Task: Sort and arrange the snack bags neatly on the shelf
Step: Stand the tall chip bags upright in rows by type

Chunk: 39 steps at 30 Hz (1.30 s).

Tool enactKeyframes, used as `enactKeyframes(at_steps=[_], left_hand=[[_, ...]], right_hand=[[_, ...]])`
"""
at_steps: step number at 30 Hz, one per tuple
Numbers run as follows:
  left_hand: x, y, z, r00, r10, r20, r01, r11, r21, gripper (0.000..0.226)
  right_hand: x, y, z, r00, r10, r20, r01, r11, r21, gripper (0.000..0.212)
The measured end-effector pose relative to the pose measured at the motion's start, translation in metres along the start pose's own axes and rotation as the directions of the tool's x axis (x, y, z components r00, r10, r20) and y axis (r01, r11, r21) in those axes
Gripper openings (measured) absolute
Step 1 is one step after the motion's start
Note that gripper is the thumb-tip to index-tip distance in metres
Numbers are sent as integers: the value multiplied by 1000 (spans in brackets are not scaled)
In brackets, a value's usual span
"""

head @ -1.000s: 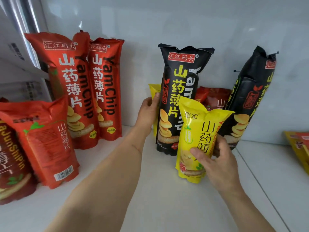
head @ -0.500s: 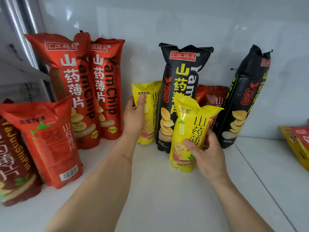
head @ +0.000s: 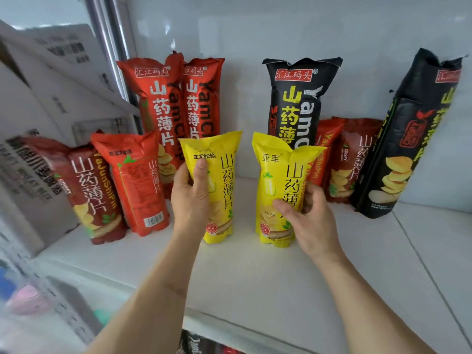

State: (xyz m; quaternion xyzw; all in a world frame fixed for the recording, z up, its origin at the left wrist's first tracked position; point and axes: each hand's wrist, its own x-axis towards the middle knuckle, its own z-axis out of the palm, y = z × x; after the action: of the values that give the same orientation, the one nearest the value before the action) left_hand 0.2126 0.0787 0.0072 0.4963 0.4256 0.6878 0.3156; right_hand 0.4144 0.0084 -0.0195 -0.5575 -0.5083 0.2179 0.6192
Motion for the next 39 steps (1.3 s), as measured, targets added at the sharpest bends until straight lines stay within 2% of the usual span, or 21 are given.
enactKeyframes(at_steps=[1,5,9,13,16,20,25,28,30,32,35,36,38,39], left_hand=[[-4,2,-8,999,9,-35,-9,1000,0,56],[-16,12,-42,982,42,-182,-32,998,59,37],[-21,20,-73,965,51,-256,-30,996,86,34],[-19,28,-93,948,128,-292,-83,983,161,38],[-13,28,-105,938,162,-306,-94,970,225,38],[1,20,-117,937,166,-307,-106,973,205,54],[5,7,-125,944,170,-282,-116,973,198,56],[8,-3,-132,946,122,-301,-75,984,162,69],[7,-5,-135,943,117,-310,-70,985,159,70],[3,0,-134,938,187,-293,-123,967,224,64],[-2,6,-128,921,309,-236,-215,911,352,58],[-4,8,-126,905,350,-240,-245,892,379,57],[-9,10,-120,834,491,-253,-345,821,454,54],[-12,10,-116,774,588,-234,-419,753,507,50]], right_hand=[[-2,-2,4,999,-6,32,6,1000,7,53],[-7,-11,27,983,-27,180,15,998,66,51],[-11,-19,56,957,-34,289,3,994,107,46],[-16,-24,88,927,-38,374,-17,990,141,63],[-16,-25,109,918,-44,394,-22,987,160,60],[-15,-29,130,905,-38,423,-31,987,156,52],[-17,-34,146,912,-29,409,-54,980,189,52],[-19,-35,147,922,-29,387,-41,984,172,70],[-20,-36,145,929,-18,371,-40,988,149,84],[-20,-36,139,940,-2,342,-41,992,120,86],[-22,-35,130,950,16,313,-40,997,71,71],[-23,-35,126,953,18,304,-38,998,59,74],[-26,-37,116,959,16,282,-25,999,26,86],[-26,-37,111,962,12,271,-15,1000,9,86]])
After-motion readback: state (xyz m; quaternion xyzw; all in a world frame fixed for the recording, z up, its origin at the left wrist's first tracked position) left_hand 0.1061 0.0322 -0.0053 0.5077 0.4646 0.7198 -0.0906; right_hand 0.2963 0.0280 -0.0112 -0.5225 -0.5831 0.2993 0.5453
